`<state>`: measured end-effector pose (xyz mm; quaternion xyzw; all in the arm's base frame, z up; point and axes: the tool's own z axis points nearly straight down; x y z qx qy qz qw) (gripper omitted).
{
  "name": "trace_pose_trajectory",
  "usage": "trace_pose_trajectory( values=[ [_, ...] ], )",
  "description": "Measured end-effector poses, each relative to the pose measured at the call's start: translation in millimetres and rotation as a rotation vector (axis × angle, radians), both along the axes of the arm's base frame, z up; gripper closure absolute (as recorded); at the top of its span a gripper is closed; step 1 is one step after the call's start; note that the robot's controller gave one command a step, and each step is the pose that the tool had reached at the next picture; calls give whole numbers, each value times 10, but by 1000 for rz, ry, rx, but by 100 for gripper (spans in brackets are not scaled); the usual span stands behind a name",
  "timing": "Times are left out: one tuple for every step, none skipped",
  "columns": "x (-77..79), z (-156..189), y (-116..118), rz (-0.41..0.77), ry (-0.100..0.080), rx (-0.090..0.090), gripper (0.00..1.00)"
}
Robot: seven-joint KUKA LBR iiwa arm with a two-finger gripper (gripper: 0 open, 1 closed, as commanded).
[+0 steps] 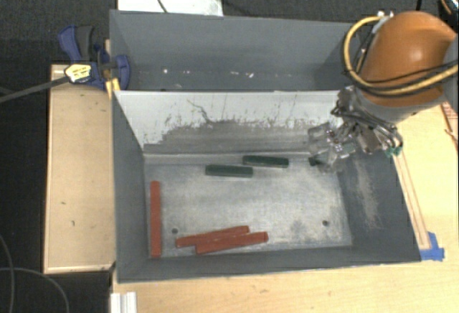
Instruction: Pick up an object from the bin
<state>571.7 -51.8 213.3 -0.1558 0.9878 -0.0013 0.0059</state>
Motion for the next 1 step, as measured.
trace_pose_trajectory(
  values=[
    [-547, 672, 121, 228, 4, -2, 100]
  ],
)
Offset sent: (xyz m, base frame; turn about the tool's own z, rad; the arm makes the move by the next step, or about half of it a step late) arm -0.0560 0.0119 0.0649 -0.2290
